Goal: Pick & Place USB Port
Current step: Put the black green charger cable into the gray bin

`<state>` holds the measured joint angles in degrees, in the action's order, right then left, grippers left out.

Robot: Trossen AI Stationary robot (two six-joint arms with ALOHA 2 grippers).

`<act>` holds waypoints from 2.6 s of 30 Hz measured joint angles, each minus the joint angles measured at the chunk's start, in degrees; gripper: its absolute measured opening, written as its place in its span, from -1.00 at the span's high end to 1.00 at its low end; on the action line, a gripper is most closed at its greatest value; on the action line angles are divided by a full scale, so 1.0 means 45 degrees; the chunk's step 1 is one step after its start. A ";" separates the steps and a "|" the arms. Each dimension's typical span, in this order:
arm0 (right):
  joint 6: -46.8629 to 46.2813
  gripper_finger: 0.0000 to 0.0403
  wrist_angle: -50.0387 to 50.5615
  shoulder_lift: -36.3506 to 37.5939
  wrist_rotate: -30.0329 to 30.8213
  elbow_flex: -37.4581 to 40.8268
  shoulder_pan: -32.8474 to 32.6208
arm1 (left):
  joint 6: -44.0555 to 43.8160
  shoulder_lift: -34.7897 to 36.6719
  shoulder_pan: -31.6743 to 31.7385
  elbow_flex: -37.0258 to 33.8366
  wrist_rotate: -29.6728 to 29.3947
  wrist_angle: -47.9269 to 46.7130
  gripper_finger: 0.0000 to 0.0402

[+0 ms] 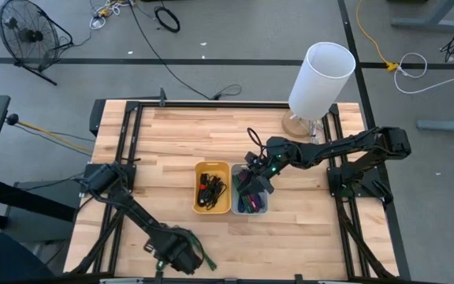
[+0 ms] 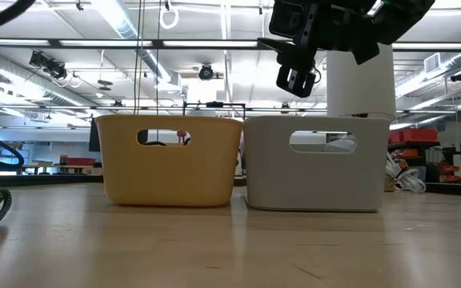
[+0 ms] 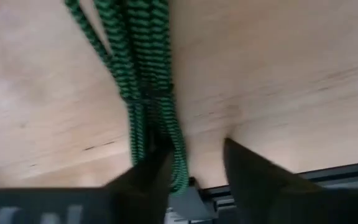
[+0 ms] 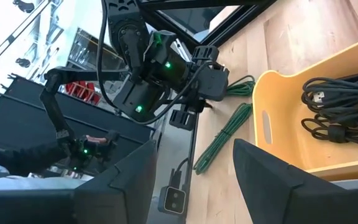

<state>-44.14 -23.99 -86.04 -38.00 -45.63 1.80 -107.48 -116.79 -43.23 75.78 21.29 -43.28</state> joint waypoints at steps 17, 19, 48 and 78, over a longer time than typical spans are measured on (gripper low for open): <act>0.0014 -0.06 -0.0107 0.0000 0.0233 0.0000 0.0268 | -0.0032 0.1966 0.0273 -0.0072 -0.0514 -0.0484 0.98; 0.0024 -0.06 -0.0107 0.0000 0.0200 0.0000 0.0316 | -0.0137 0.2522 0.0293 -0.0050 -0.0755 -0.0457 0.99; -0.2076 -0.06 -0.6449 0.0000 0.0677 0.0010 0.0654 | 0.9873 0.8684 0.5369 -0.0028 -0.9624 0.2601 1.00; -0.0080 -0.06 -0.7016 0.1996 0.4468 0.0010 0.1200 | 1.5399 0.8621 0.8966 -0.0028 -0.4020 0.7211 1.00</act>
<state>-44.50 -55.56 -77.06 -17.89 -45.58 7.20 -38.18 -78.00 -2.88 75.66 3.20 -10.82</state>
